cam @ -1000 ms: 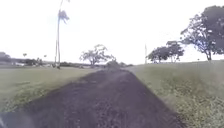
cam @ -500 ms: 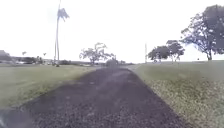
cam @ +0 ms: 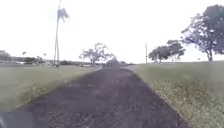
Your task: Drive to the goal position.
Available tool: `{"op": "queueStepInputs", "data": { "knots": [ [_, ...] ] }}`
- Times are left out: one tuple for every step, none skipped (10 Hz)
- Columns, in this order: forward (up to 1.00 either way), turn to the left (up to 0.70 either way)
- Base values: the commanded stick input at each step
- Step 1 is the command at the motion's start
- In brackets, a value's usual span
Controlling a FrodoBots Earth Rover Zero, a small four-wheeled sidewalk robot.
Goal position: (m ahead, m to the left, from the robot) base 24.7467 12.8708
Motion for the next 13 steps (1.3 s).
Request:
{"op": "queueStepInputs", "data": {
  "knots": [
    [0.50, 0.00],
    [0.50, 0.00],
    [0.50, 0.00],
    [0.50, 0.00],
    [0.50, 0.00],
    [0.50, 0.00],
    [0.50, 0.00],
    [0.50, 0.00],
    [0.50, 0.00],
    [0.50, 0.00],
    [0.50, 0.00],
    [0.50, 0.00],
    [0.50, 0.00]
  ]
}}
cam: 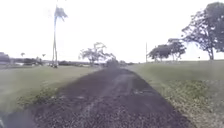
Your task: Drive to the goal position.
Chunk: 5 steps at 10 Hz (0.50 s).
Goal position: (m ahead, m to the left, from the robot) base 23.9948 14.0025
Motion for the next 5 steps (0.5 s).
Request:
{"op": "queueStepInputs", "data": {
  "knots": [
    [0.50, 0.00],
    [0.50, 0.00],
    [0.50, 0.00],
    [0.50, 0.00],
    [0.50, 0.00]
  ]
}}
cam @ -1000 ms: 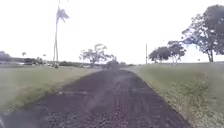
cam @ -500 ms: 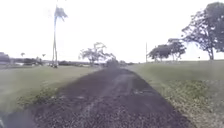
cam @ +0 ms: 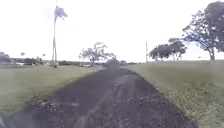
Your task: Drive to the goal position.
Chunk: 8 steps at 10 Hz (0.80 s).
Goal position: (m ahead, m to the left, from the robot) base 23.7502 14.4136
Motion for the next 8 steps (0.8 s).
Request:
{"op": "queueStepInputs", "data": {
  "knots": [
    [0.50, 0.00],
    [0.50, 0.00],
    [0.50, 0.00],
    [0.50, -0.28],
    [0.50, -0.50],
    [0.50, -0.50],
    [0.50, -0.40],
    [0.50, -0.08]
  ]
}}
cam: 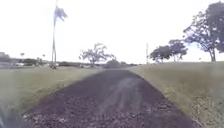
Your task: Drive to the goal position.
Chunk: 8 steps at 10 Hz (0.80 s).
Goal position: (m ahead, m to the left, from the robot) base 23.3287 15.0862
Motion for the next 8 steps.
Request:
{"op": "queueStepInputs", "data": {
  "knots": [
    [0.50, 0.00],
    [0.50, 0.00],
    [0.50, 0.00],
    [0.50, 0.00],
    [0.50, 0.00],
    [0.50, 0.00],
    [0.50, 0.00],
    [0.50, 0.00]
  ]
}}
